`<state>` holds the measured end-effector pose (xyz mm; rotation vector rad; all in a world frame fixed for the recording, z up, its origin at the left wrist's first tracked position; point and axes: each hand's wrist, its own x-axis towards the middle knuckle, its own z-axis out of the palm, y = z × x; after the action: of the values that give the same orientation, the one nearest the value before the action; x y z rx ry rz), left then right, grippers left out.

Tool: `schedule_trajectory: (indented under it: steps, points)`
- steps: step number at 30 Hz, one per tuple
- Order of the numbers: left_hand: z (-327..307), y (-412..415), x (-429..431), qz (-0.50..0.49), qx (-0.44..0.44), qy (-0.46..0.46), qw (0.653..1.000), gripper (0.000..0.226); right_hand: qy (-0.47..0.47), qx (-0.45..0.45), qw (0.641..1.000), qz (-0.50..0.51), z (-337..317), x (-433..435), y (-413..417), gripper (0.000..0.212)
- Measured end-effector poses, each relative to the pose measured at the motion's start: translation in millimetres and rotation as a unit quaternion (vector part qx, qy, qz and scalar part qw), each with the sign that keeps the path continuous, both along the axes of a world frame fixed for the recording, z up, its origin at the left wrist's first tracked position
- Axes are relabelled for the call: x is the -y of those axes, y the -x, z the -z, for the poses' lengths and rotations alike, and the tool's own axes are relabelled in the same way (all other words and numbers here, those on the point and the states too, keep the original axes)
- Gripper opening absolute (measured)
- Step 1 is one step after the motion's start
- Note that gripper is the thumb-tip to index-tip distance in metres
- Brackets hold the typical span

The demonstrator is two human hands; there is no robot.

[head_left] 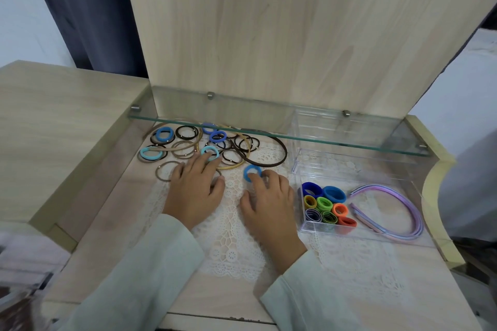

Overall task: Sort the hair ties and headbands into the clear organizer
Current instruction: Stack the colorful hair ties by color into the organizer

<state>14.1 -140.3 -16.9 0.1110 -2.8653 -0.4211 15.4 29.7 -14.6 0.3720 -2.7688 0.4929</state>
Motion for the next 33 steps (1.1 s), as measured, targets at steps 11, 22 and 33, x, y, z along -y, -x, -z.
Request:
schedule_trajectory:
  steps: [11, 22, 33]
  points:
    - [-0.6, 0.5, 9.6, -0.108, -0.178, 0.023, 0.978, 0.048, 0.046, 0.003, 0.992, -0.114, -0.4, -1.6, -1.6, 0.027]
    - [-9.9, 41.1, 76.4, -0.189, -0.083, 0.041, 0.978, 0.05, 0.069, 0.006, 0.994, -0.082, -8.4, -1.2, 0.6, 0.05]
    - [-16.3, 80.0, 101.5, -0.15, -0.045, 0.031, 0.987, 0.027, 0.001, 0.092, 0.996, -0.017, -7.8, -0.8, 6.3, 0.049]
